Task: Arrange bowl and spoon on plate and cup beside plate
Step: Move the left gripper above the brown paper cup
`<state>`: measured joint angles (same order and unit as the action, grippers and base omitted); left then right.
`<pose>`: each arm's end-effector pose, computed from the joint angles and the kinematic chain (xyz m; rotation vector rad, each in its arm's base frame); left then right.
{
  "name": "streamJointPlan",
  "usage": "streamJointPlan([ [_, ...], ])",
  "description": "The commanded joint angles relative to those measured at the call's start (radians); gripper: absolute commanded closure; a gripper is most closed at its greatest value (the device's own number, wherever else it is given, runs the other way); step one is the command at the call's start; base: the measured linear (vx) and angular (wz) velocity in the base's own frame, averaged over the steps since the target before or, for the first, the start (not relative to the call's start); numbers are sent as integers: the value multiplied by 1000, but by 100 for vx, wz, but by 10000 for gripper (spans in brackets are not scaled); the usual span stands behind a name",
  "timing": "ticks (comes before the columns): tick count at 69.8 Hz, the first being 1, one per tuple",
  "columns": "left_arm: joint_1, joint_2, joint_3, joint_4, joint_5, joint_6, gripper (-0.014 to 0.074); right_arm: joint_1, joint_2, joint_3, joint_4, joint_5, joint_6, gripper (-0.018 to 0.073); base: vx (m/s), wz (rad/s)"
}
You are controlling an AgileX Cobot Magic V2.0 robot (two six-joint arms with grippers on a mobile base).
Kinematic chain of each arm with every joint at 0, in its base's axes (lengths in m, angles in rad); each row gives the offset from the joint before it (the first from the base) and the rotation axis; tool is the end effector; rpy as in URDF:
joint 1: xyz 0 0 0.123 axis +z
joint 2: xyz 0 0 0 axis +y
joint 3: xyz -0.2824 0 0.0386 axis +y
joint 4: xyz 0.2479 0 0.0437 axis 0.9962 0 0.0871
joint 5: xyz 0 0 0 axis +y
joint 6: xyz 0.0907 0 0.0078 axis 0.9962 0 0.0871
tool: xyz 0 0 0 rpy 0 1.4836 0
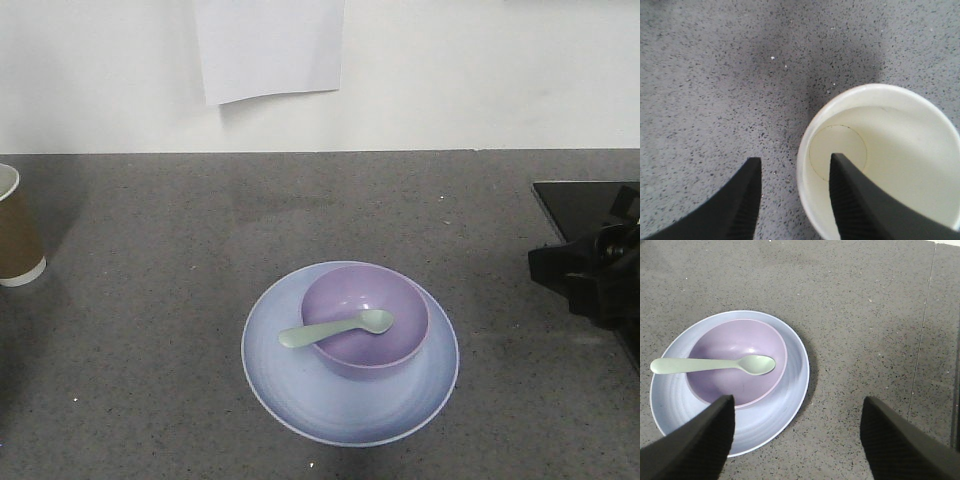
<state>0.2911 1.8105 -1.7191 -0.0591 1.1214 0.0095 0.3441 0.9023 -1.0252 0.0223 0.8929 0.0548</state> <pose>0.3793 0.1086 0.3270 -0.3961 2.6635 0.0126 0.1562 0.0576 0.3848 -0.3200 2.2418 0.2401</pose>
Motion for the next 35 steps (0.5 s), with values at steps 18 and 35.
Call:
streamJointPlan([
  [18,0,8,-25,-27,-48,-10,351,-3,-8,-27,-1,-67,-1,53,0,0],
  [35,0,1,-26,-112,-39,60,605,-3,-8,-27,-1,-67,-1,53,0,0],
])
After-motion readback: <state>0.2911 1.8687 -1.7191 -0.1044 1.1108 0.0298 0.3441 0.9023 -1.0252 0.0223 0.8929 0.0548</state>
